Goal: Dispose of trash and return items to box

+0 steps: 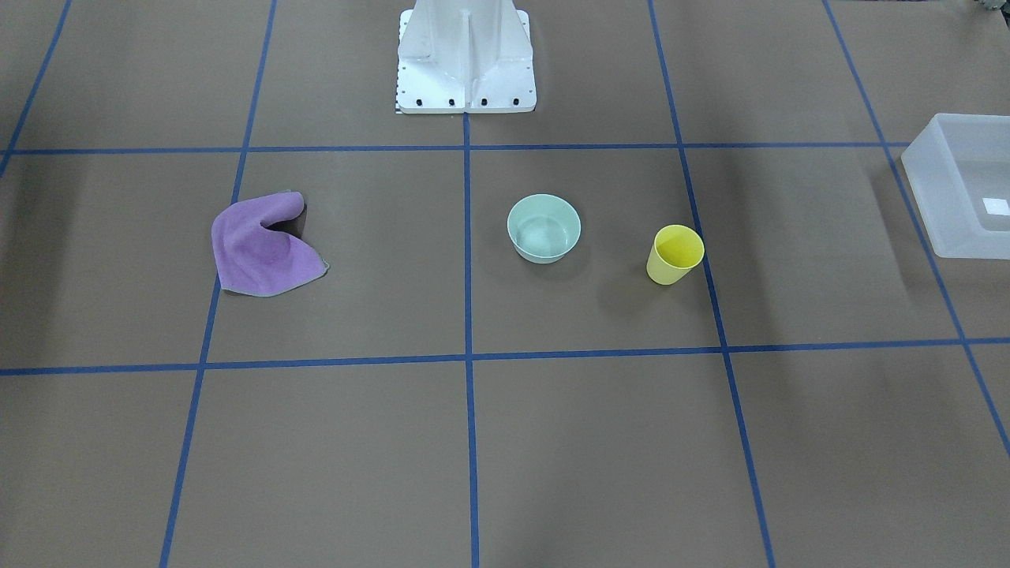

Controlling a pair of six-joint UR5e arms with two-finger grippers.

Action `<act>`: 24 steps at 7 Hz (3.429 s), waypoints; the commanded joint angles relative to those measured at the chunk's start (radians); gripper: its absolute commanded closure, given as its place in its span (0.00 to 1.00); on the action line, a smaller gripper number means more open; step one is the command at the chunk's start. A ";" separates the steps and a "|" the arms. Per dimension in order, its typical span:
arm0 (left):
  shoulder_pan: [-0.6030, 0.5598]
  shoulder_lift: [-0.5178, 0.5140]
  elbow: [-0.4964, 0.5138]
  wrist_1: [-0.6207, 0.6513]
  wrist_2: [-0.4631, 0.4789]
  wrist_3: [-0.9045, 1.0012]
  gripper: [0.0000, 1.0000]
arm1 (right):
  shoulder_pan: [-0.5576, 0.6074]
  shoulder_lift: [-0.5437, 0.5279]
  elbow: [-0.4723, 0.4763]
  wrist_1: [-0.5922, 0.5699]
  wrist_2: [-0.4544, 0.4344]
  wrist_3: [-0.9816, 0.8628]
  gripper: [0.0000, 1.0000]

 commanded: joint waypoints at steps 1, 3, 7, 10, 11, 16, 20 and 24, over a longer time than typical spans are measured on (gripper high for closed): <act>0.000 0.009 -0.007 -0.020 0.003 0.011 0.02 | 0.004 0.000 -0.001 0.000 0.000 0.000 0.00; 0.000 0.009 -0.001 -0.024 0.002 0.008 0.02 | 0.004 0.000 0.001 0.000 0.002 0.000 0.00; 0.000 0.005 0.002 -0.022 0.002 0.007 0.02 | 0.007 0.000 0.001 -0.002 0.011 0.001 0.00; 0.002 0.006 0.002 -0.024 0.002 0.010 0.02 | 0.010 0.000 0.004 0.000 0.011 0.001 0.00; 0.002 0.003 -0.018 -0.025 -0.006 0.004 0.02 | 0.010 0.003 0.004 0.000 0.009 0.001 0.00; 0.438 -0.232 -0.098 -0.105 -0.012 -0.665 0.02 | 0.010 0.009 0.007 0.000 0.011 0.012 0.00; 0.690 -0.261 -0.141 -0.269 0.080 -1.018 0.02 | 0.007 0.012 0.009 0.000 0.011 0.016 0.00; 0.775 -0.239 -0.152 -0.269 0.084 -1.026 0.03 | 0.007 0.015 0.006 0.000 0.009 0.016 0.00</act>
